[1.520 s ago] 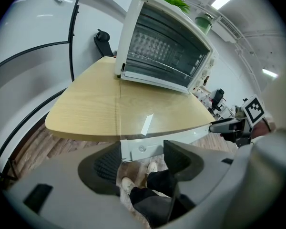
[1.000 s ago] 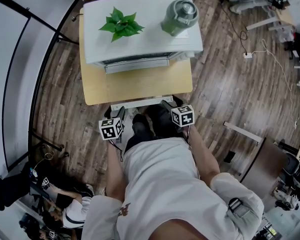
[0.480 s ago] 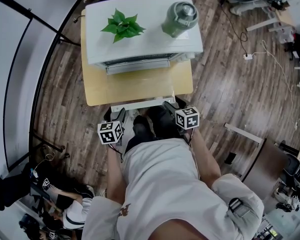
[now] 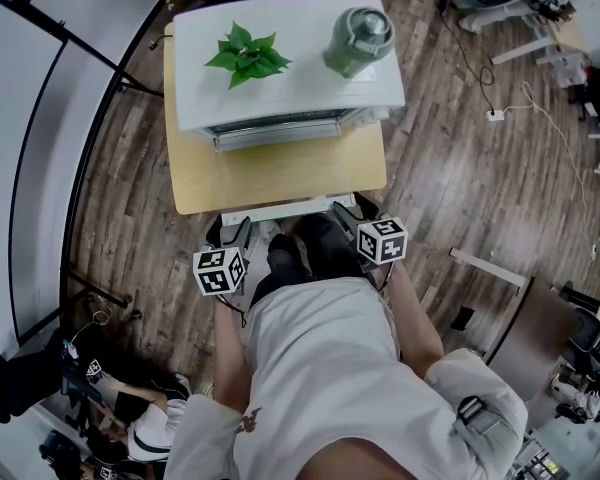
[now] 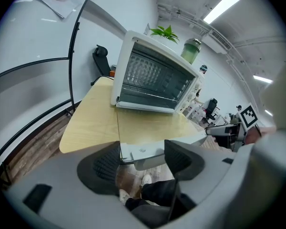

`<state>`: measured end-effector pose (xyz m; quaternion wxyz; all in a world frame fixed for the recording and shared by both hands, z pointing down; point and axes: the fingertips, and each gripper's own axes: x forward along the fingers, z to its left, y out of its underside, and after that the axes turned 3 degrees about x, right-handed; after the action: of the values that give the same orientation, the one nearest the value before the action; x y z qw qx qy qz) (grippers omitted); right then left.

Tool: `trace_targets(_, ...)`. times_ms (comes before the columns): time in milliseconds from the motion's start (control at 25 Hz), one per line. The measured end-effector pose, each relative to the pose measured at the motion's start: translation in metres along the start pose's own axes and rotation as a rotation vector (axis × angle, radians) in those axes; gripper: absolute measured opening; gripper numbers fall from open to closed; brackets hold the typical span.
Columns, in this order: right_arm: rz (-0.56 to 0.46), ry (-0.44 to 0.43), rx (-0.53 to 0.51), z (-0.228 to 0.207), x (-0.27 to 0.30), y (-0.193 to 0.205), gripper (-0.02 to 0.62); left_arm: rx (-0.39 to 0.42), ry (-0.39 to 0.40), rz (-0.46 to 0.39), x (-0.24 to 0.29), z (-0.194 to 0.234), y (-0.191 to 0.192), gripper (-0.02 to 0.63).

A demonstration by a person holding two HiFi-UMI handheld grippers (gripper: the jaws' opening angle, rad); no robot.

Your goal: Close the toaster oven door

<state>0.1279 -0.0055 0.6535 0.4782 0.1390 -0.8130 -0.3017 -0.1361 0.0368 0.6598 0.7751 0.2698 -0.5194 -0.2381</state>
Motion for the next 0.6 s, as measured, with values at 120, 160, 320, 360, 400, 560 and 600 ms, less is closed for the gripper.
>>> trace_targets(120, -0.026, -0.004, 0.017, 0.001, -0.004, -0.007, 0.255, -0.006, 0.005, -0.017, -0.004, -0.002, -0.007, 0.290)
trace_targets(160, -0.034, -0.006, 0.020, 0.002, -0.006, -0.009, 0.255, -0.008, 0.007, -0.024, -0.006, -0.002, -0.010, 0.290)
trace_targets(320, -0.067, -0.019, 0.039, 0.006, -0.012, -0.021, 0.256, -0.018, 0.015, -0.054, -0.013, -0.004, -0.023, 0.291)
trace_targets(360, -0.076, -0.021, 0.042, 0.006, -0.014, -0.024, 0.256, -0.020, 0.016, -0.062, -0.015, -0.005, -0.026, 0.291)
trace_targets(400, -0.084, -0.022, 0.044, 0.007, -0.016, -0.027, 0.256, -0.021, 0.018, -0.071, -0.016, -0.006, -0.029, 0.291)
trace_targets(560, -0.113, -0.029, 0.057, 0.010, -0.020, -0.038, 0.258, -0.020, 0.020, -0.103, -0.021, -0.007, -0.041, 0.293)
trace_targets(600, -0.121, -0.032, 0.062, 0.010, -0.021, -0.041, 0.258, -0.017, 0.019, -0.110, -0.022, -0.007, -0.044, 0.293)
